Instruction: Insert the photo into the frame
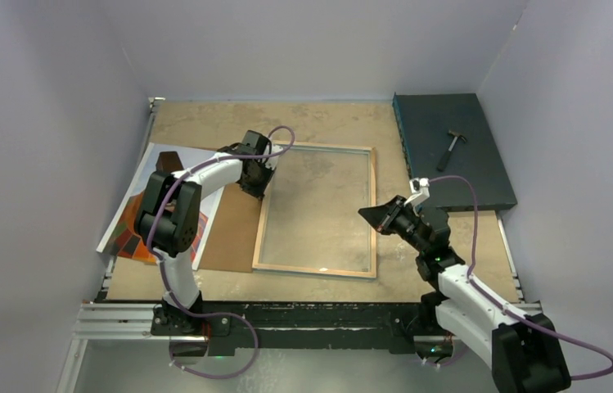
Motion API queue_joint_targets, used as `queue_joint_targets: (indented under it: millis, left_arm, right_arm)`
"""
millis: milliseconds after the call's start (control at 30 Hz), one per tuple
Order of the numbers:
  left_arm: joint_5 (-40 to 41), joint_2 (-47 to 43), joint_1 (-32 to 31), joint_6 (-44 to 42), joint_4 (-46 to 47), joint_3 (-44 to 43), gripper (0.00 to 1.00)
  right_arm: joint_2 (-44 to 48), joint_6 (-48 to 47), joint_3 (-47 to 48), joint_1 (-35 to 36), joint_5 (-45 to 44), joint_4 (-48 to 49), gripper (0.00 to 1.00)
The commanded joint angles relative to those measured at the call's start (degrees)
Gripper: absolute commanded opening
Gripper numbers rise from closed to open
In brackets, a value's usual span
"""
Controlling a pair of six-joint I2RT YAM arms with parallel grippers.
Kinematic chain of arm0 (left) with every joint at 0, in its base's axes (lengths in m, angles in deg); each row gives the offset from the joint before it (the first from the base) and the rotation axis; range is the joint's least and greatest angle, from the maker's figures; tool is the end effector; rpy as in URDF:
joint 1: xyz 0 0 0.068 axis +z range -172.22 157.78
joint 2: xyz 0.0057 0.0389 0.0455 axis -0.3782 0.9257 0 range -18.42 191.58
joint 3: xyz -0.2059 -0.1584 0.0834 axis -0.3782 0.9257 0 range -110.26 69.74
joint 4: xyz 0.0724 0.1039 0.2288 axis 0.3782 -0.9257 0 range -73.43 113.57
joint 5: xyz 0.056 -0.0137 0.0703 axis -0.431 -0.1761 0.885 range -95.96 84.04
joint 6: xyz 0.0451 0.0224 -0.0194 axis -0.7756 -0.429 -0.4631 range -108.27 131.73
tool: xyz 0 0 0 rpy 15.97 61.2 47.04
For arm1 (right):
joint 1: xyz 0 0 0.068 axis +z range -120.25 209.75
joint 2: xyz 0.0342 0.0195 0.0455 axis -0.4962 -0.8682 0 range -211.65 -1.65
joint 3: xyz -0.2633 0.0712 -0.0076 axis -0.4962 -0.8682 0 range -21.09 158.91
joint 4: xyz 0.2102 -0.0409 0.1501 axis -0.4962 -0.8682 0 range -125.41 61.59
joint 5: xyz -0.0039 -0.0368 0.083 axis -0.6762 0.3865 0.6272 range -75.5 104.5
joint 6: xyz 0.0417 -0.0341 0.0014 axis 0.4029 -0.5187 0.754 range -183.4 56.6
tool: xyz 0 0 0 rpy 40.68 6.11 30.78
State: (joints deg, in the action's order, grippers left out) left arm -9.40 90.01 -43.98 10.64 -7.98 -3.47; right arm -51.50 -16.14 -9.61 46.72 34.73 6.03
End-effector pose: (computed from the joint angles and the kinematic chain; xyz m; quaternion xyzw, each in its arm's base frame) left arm 0.3534 -0.1433 0.1710 0.1998 0.9585 -0.0650 0.1927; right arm 0.1746 0.0661 0.2029 0.0723 0.7259 0.4659 0.5008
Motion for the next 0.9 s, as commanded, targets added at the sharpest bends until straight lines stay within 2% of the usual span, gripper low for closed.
queue_joint_targets:
  millis: [0,133,233,500,867]
  left_arm:
    - [-1.5,-1.9,0.2,0.7,0.9,0.3,0.00]
    - [-1.4,-2.0,0.2,0.7,1.1,0.4,0.00]
    - [-1.8,-1.9,0.2,0.7,1.1,0.6,0.00]
    - [-1.5,-2.7,0.2,0.7,0.8,0.7,0.00]
    - [-1.6,-2.8,0.2,0.4,0.9,0.9,0.00]
  right_arm:
    - [2.7,0.3,0.0,0.3,2.5,5.2,0.00]
    - [7.4,0.6,-0.2,0.3,3.0,3.7,0.00]
    - [7.6,1.1,-0.4,0.3,1.4,3.2,0.00]
    - [-0.6,2.3,-0.1,0.3,-0.9,7.4,0.00]
    - [-6.9,3.0,-0.9,0.3,-4.3,11.6,0.00]
